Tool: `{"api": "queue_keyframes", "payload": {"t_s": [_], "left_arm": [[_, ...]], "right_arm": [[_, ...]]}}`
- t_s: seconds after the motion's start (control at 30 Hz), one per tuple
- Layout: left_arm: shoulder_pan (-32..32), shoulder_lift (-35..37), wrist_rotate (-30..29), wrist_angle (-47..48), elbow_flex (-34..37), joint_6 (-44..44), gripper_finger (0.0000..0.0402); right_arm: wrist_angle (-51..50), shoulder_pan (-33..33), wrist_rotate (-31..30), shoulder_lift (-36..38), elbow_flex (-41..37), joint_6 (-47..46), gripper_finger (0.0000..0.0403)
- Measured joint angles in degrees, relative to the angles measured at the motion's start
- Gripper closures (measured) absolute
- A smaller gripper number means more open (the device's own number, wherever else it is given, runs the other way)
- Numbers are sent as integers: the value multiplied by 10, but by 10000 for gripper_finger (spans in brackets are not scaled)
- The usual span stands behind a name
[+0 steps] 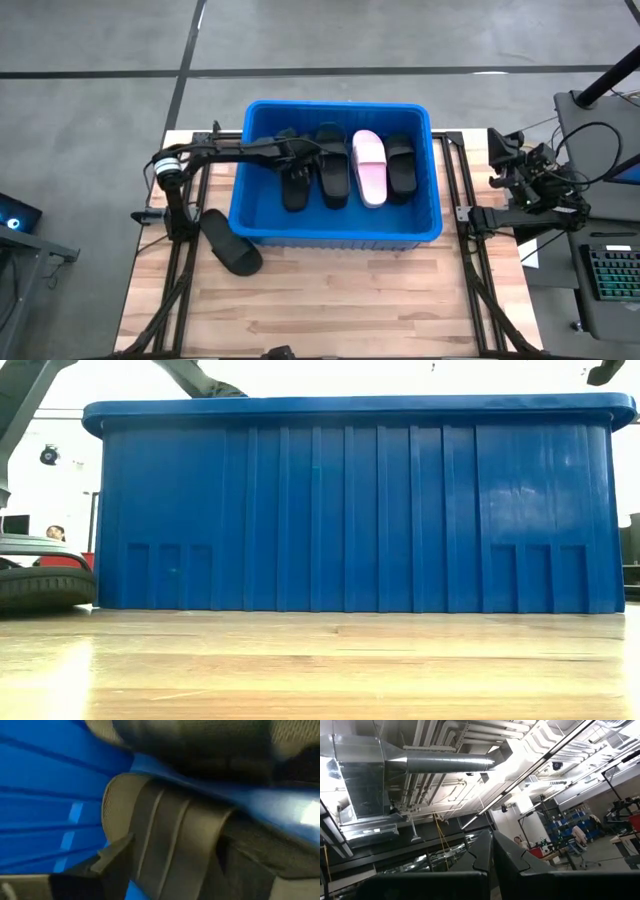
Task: Pick and place slides into bin
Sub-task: Put the black slide into the blue container
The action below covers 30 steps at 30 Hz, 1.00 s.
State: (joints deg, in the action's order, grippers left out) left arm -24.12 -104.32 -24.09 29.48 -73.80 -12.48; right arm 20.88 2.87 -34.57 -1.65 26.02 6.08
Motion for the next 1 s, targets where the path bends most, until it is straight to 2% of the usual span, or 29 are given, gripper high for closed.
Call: {"api": "queue_keyframes", "payload": {"t_s": [0.1,0.27,0.37,0.6,0.73,1.0], "left_arm": [[-5,11,35,41,-18,0,124],[-7,34,181,103,-45,43,114],[-3,67,231,110,-50,49,114],[10,184,241,123,-50,69,114],[16,262,252,129,-50,117,114],[56,386,294,142,-47,316,114]], "right_arm": [[-3,0,0,0,0,0,394],[-7,0,0,0,0,-1,394],[-10,0,0,-1,0,-5,394],[-10,0,0,-5,1,-5,394],[-9,0,0,-8,1,-11,394],[-13,0,0,-8,1,13,394]]}}
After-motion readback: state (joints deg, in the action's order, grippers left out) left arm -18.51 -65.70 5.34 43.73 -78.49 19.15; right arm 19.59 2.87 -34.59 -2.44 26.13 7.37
